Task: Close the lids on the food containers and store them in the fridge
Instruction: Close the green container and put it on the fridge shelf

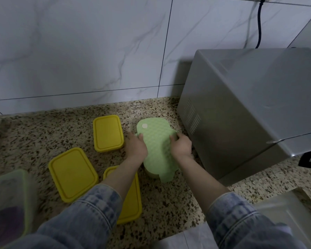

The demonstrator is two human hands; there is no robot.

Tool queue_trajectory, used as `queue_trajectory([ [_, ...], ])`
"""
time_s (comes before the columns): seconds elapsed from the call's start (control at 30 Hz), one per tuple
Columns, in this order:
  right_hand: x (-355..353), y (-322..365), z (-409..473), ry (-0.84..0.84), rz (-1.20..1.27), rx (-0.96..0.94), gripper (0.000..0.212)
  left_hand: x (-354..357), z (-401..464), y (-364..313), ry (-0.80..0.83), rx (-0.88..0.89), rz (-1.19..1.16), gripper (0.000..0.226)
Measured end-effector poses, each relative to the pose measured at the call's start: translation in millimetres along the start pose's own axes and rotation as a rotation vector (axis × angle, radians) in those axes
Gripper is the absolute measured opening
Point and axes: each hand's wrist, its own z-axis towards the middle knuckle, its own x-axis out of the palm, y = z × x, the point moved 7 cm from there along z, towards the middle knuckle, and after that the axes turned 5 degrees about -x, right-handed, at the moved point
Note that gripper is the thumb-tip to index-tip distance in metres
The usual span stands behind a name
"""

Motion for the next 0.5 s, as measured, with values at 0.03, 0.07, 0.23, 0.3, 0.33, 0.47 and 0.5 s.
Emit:
queue_trajectory([
  [0.03, 4, 1, -2, 0.014, -0.015, 0.002, 0.035, 4, -1, 1, 0.013, -0.014, 0.006, 0.06],
  [0.07, 7, 1, -3, 0.025, -0.026, -0.004, 0.034, 8, -3, 3, 0.035, -0.027, 0.011, 0.065],
  [0.23, 18, 2, -8, 0.056, -0.123, -0.069, 0.038, 19, -10, 4, 0.071, 0.014, -0.075, 0.083],
  [0.3, 20, 1, -7, 0.068, -0.122, -0.062, 0.04, 20, -10, 4, 0.065, 0.036, -0.127, 0.081],
  [0.33, 20, 0, -6, 0.071, -0.107, -0.053, 0.04, 21, -9, 5, 0.071, 0.04, -0.145, 0.08],
  [0.47, 21, -2, -5, 0.062, -0.069, -0.038, 0.041, 24, -6, 7, 0.116, 0.043, -0.257, 0.077],
  [0.5, 21, -3, -5, 0.067, -0.067, -0.036, 0.041, 25, -6, 8, 0.129, 0.039, -0.294, 0.076],
])
